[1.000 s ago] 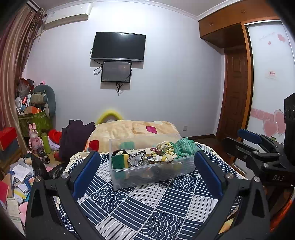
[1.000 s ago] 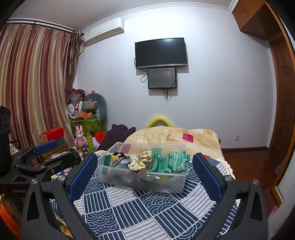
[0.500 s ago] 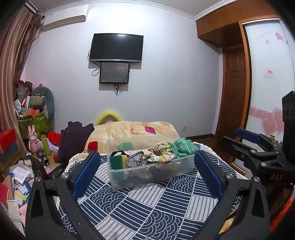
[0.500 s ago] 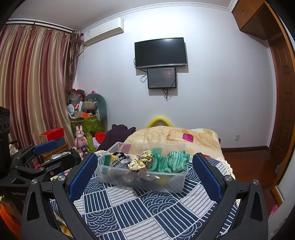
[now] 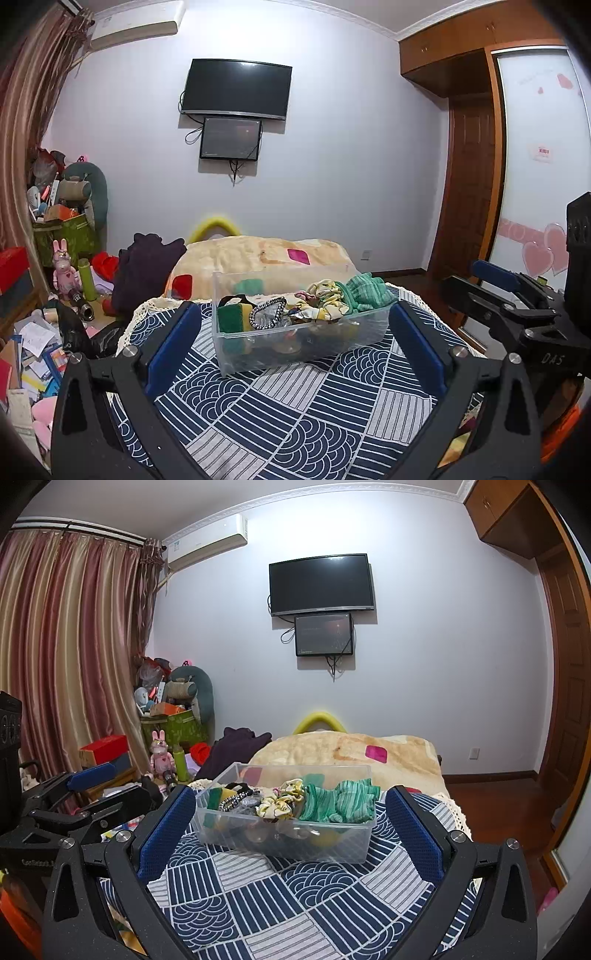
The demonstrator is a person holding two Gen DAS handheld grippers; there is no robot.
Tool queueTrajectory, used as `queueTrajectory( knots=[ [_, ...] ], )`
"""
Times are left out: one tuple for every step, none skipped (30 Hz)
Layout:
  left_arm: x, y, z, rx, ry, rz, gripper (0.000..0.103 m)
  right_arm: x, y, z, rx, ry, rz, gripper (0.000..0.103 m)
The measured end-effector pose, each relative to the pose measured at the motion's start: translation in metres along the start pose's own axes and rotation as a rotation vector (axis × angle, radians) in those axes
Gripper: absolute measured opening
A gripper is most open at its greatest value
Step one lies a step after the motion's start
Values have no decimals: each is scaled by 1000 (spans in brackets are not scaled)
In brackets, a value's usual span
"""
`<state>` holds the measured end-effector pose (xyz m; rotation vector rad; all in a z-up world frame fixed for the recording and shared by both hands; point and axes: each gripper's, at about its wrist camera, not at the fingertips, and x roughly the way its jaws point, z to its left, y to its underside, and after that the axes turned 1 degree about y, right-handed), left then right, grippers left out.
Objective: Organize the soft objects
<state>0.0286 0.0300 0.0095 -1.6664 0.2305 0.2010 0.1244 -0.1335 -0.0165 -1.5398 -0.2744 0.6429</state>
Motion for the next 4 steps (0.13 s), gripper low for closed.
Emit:
queueTrajectory(
  knots=[
    [0, 0, 0, -3, 4, 4, 103, 1, 0, -1, 0, 0, 1, 103],
    [1, 1, 0, -7, 11, 8, 103, 1, 1, 0, 0, 0, 1, 103],
    [1, 1, 0, -9, 15, 10, 103, 1, 1, 0, 1, 0, 1, 103],
    [1, 1, -1, -8, 16, 13, 103, 1, 0, 0, 1, 0, 2, 103]
  ],
)
